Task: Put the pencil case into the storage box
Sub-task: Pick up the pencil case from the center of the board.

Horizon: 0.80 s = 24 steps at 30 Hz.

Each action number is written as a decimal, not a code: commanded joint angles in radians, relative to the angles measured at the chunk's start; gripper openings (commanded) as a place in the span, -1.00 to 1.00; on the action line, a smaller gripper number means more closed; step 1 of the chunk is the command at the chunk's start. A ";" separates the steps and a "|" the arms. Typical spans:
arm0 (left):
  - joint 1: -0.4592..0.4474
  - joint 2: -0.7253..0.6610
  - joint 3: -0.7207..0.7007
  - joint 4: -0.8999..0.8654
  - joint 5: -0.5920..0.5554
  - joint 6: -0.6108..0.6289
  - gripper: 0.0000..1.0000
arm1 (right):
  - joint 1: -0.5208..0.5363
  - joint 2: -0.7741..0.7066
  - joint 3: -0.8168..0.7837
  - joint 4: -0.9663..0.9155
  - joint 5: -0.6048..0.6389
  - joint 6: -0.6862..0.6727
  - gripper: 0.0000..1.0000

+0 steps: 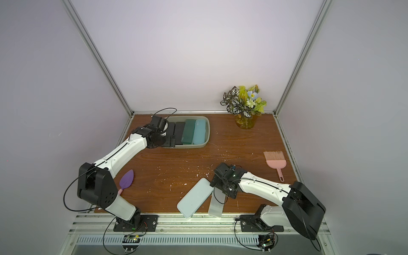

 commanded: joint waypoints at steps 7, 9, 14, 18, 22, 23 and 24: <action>0.012 -0.052 -0.013 -0.009 -0.008 -0.004 0.99 | 0.116 -0.036 -0.039 -0.121 0.028 0.019 0.98; 0.013 -0.055 -0.017 -0.009 -0.009 -0.004 0.99 | 0.135 -0.025 -0.049 -0.101 0.018 0.030 0.98; 0.013 -0.057 -0.031 -0.008 -0.007 -0.006 0.99 | 0.141 0.015 -0.056 -0.073 0.030 0.028 0.98; 0.012 -0.059 -0.037 -0.009 -0.008 -0.004 0.99 | 0.133 0.060 -0.043 -0.058 0.044 -0.002 0.93; 0.013 -0.058 -0.036 -0.008 -0.011 0.001 0.99 | 0.125 0.102 -0.004 -0.075 0.101 -0.055 0.78; 0.014 -0.057 -0.035 -0.009 -0.011 0.003 0.99 | 0.123 0.111 0.008 -0.083 0.121 -0.068 0.75; 0.015 -0.055 -0.036 -0.009 -0.011 0.003 0.99 | 0.123 0.120 0.018 -0.088 0.135 -0.081 0.71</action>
